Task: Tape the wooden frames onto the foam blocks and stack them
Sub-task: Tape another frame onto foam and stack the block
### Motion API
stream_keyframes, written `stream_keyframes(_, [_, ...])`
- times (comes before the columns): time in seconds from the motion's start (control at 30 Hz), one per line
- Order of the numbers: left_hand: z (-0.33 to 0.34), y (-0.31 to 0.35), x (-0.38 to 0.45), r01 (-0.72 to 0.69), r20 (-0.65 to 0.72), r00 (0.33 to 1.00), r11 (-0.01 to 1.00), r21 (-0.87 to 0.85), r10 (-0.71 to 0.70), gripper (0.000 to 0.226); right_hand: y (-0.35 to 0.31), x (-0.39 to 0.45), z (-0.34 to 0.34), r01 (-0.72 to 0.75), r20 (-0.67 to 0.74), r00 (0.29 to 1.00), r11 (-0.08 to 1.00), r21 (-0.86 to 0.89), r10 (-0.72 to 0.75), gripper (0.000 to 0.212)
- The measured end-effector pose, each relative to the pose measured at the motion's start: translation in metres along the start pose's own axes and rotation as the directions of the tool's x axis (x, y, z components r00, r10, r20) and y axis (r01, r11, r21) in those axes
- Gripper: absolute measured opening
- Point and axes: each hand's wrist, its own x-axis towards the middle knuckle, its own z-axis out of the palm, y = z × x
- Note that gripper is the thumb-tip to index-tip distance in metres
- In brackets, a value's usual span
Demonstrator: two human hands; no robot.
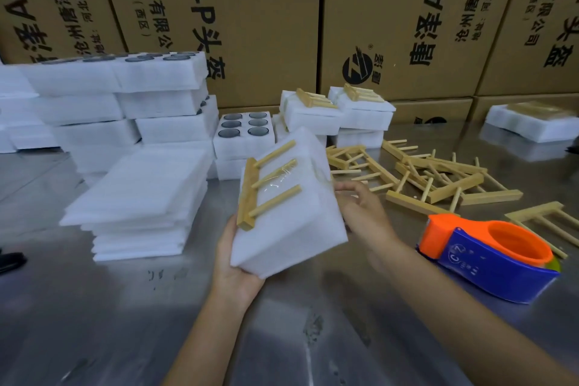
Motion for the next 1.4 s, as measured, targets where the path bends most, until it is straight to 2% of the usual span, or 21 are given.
stream_keyframes(0.07, [-0.001,0.003,-0.001,-0.019,-0.002,1.000,1.000,-0.003,0.019,0.028,-0.001,-0.001,0.001,-0.010,0.003,1.000,1.000,-0.026,0.010,0.005])
stream_keyframes(0.17, [-0.003,0.005,-0.001,-0.026,0.011,1.000,0.999,0.022,0.025,0.031,-0.005,-0.002,0.002,-0.051,0.053,0.997,0.996,-0.079,0.055,0.026])
stream_keyframes(0.27, [-0.001,0.005,0.001,-0.034,-0.009,0.999,0.998,0.051,0.034,0.030,-0.008,-0.003,0.001,-0.159,0.088,0.984,0.987,0.010,0.158,0.050])
stream_keyframes(0.33, [-0.002,0.005,0.003,-0.036,-0.010,0.999,0.997,0.068,0.036,0.034,-0.007,-0.004,-0.001,-0.225,0.212,0.954,0.974,0.028,0.214,0.068])
stream_keyframes(0.4, [0.000,0.006,0.007,-0.050,-0.008,0.999,0.996,0.071,0.051,0.041,-0.006,-0.006,-0.003,-0.243,0.321,0.922,0.969,0.049,0.215,0.068])
stream_keyframes(0.43, [0.003,0.006,0.010,-0.061,-0.014,0.998,0.996,0.069,0.062,0.042,-0.006,-0.007,-0.002,-0.231,0.331,0.923,0.970,0.075,0.194,0.065])
stream_keyframes(0.6, [0.035,0.012,0.033,-0.099,-0.029,0.994,0.977,0.190,0.107,0.042,-0.003,-0.011,-0.001,-0.157,0.175,0.978,0.954,0.254,0.114,0.085])
stream_keyframes(0.7, [0.056,0.012,0.050,-0.149,-0.052,0.984,0.948,0.283,0.170,0.039,-0.002,0.001,-0.005,-0.097,0.089,0.994,0.911,0.400,0.067,0.065])
stream_keyframes(0.8, [0.070,0.015,0.077,-0.166,0.024,0.986,0.950,0.265,0.166,0.046,-0.017,0.033,-0.013,-0.075,0.009,0.996,0.803,0.591,0.086,0.037])
stream_keyframes(0.83, [0.071,0.013,0.086,-0.168,0.023,0.985,0.926,0.337,0.171,0.041,-0.024,0.046,-0.016,-0.067,0.001,0.996,0.774,0.630,0.086,0.036])
stream_keyframes(0.87, [0.066,0.009,0.098,-0.170,-0.010,0.979,0.836,0.522,0.206,0.036,-0.031,0.060,-0.019,-0.061,-0.004,0.996,0.756,0.652,0.084,0.040])
stream_keyframes(0.9, [0.056,0.002,0.110,-0.149,-0.023,0.965,0.616,0.774,0.262,0.040,-0.038,0.075,-0.020,-0.055,-0.010,0.997,0.747,0.662,0.082,0.046])
stream_keyframes(0.93, [0.041,-0.007,0.120,-0.079,-0.002,0.958,0.270,0.960,0.287,0.053,-0.046,0.091,-0.020,-0.046,-0.019,0.997,0.746,0.664,0.078,0.050])
stream_keyframes(0.97, [0.025,-0.016,0.129,0.005,0.019,0.957,-0.085,0.996,0.288,0.064,-0.055,0.108,-0.019,-0.033,-0.029,0.997,0.744,0.667,0.070,0.051])
stream_keyframes(1.0, [0.012,-0.023,0.136,0.060,0.038,0.960,-0.337,0.939,0.276,0.069,-0.065,0.126,-0.018,-0.019,-0.043,0.997,0.740,0.672,0.064,0.050])
stream_keyframes(1.03, [0.003,-0.029,0.143,0.081,0.055,0.963,-0.483,0.872,0.263,0.071,-0.076,0.145,-0.016,-0.003,-0.052,0.997,0.734,0.679,0.053,0.049])
stream_keyframes(1.1, [-0.003,-0.033,0.153,0.073,0.090,0.968,-0.604,0.794,0.235,0.068,-0.099,0.185,-0.013,0.041,-0.065,0.998,0.742,0.669,0.003,0.052])
stream_keyframes(1.17, [-0.001,-0.034,0.155,0.062,0.118,0.966,-0.647,0.760,0.231,0.064,-0.117,0.222,-0.008,0.057,-0.061,0.998,0.757,0.651,-0.023,0.051])
stream_keyframes(1.3, [0.000,-0.033,0.154,0.057,0.146,0.960,-0.679,0.731,0.238,0.060,-0.128,0.290,0.006,0.015,-0.030,1.000,0.775,0.632,0.004,0.048])
stream_keyframes(1.4, [0.001,-0.029,0.154,0.042,0.149,0.963,-0.673,0.739,0.224,0.055,-0.120,0.315,0.019,-0.098,-0.078,0.984,0.847,0.522,0.162,0.064])
